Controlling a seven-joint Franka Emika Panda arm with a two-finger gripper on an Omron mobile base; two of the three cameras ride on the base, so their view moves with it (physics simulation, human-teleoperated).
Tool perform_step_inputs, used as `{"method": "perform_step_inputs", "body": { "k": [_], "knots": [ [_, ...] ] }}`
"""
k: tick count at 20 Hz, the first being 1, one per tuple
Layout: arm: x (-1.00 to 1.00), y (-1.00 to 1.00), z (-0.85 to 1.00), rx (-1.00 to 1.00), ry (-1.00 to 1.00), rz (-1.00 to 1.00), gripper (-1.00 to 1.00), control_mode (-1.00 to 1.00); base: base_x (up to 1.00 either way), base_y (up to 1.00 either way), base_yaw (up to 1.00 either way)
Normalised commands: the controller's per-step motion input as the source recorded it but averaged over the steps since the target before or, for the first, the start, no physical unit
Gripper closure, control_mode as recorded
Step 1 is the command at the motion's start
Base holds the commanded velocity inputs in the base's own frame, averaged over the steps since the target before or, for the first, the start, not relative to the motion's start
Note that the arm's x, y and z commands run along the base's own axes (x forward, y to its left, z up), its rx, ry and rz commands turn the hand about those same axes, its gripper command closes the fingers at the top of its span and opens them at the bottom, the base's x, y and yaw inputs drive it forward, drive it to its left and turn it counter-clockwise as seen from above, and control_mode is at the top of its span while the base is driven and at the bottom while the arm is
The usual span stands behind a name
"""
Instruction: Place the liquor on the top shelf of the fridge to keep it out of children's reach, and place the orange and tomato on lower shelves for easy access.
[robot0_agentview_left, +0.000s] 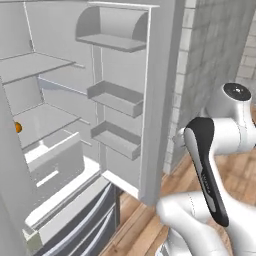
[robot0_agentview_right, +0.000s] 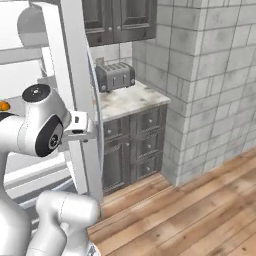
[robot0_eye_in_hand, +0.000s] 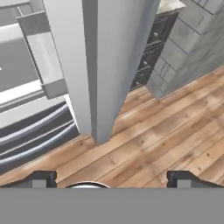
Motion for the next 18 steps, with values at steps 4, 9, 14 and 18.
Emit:
{"method": "perform_step_inputs", "body": {
  "k": [4, 9, 14, 18],
  "knots": [
    [0.0, 0.0, 0.0, 0.0, 0.0, 0.0, -1.0, 1.0, 0.51, -0.56, -0.43],
    [0.0, 0.0, 0.0, 0.0, 0.0, 0.0, -1.0, 1.0, 0.76, -0.51, -0.26],
    [0.0, 0.0, 0.0, 0.0, 0.0, 0.0, -1.0, 1.0, 0.79, -0.36, -0.01],
    [0.0, 0.0, 0.0, 0.0, 0.0, 0.0, -1.0, 1.0, 0.84, -0.13, 0.33]
  ]
}}
